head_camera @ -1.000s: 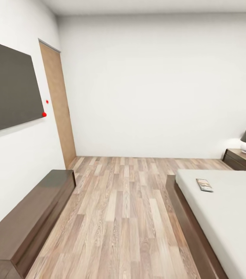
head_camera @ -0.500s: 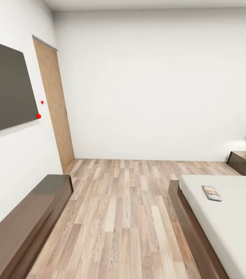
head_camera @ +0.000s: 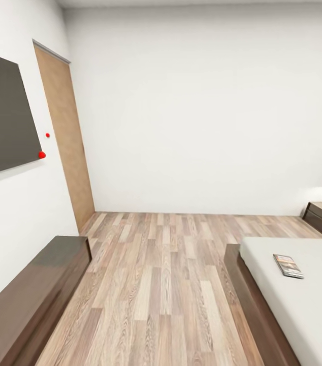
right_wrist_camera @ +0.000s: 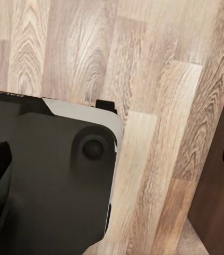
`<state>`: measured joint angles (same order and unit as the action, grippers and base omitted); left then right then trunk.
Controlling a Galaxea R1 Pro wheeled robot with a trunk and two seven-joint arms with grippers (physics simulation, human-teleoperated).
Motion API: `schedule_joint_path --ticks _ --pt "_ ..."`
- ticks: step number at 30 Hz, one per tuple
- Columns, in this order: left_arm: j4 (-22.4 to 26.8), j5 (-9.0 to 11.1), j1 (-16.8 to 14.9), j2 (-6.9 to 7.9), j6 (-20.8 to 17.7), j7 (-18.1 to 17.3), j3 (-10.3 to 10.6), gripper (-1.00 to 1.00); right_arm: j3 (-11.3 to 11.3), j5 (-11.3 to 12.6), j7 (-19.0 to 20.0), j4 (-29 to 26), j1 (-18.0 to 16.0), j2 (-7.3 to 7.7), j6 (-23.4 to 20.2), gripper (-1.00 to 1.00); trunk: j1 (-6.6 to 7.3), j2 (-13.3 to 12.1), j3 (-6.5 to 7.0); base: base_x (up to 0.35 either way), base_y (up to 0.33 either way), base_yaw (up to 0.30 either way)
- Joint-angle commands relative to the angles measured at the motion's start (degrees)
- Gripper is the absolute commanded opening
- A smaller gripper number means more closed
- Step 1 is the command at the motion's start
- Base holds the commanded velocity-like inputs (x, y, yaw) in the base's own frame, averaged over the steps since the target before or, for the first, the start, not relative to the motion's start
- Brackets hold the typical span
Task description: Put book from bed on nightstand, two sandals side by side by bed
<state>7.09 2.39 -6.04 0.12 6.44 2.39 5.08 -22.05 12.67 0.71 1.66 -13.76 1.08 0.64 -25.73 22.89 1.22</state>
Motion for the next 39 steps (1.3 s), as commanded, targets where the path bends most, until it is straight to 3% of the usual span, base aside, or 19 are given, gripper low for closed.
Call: schedule_joint_path --ticks 1,39 --pt "-0.1 0.3 0.0 0.02 0.2 0.2 0.5 1.00 -0.5 0.6 0.1 0.1 0.0 0.02 0.1 1.00 -0.05 0.0 -0.01 0.350 0.000 0.000" --pt "-0.1 0.3 0.0 0.04 0.2 0.2 0.5 1.00 -0.5 0.5 0.1 0.3 0.0 0.14 0.1 1.00 -0.05 0.0 -0.01 0.350 0.000 0.000"
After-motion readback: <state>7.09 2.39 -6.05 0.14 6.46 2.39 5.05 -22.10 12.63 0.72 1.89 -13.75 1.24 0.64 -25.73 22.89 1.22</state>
